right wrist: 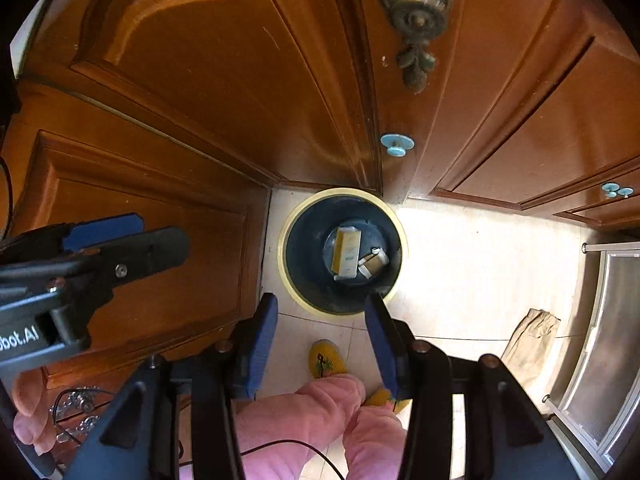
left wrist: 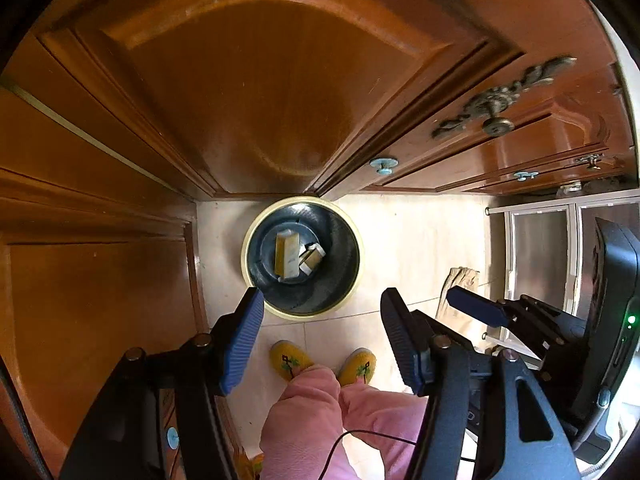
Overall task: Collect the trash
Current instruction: 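Open both tools to drop the box and cup into the bin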
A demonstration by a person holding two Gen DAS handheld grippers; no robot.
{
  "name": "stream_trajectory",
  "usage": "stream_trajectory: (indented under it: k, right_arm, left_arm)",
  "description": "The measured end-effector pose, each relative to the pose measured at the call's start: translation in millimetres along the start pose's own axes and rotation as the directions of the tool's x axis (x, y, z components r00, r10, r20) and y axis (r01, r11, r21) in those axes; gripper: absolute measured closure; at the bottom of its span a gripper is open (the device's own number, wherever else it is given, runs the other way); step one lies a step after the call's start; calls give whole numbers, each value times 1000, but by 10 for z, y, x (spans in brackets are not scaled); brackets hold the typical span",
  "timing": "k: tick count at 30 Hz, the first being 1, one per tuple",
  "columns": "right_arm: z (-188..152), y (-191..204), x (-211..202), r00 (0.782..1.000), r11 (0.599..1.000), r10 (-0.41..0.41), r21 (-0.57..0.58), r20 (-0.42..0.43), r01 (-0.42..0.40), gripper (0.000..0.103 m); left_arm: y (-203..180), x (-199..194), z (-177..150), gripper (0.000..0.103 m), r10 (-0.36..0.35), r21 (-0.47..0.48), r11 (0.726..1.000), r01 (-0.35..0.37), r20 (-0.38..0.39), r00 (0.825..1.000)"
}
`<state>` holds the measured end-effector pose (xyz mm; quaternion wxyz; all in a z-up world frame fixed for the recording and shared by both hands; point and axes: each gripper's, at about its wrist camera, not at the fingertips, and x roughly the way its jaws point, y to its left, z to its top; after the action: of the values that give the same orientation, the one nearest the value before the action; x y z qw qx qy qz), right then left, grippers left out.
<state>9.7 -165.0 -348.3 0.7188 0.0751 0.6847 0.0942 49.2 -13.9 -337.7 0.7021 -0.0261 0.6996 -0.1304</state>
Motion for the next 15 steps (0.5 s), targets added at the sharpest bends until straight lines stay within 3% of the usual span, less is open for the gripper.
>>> stream_trajectory:
  k: [10, 15]
  right_arm:
    - [-60, -55, -621, 997, 999, 16, 30, 74, -18, 57]
    - [-86, -61, -1020, 994, 999, 8, 39, 111, -13, 57]
  left_arm:
    - [-195, -669, -208, 44, 80, 32, 996, -85, 125, 989]
    - [-316, -969, -269, 44, 85, 47, 995, -93, 145, 986]
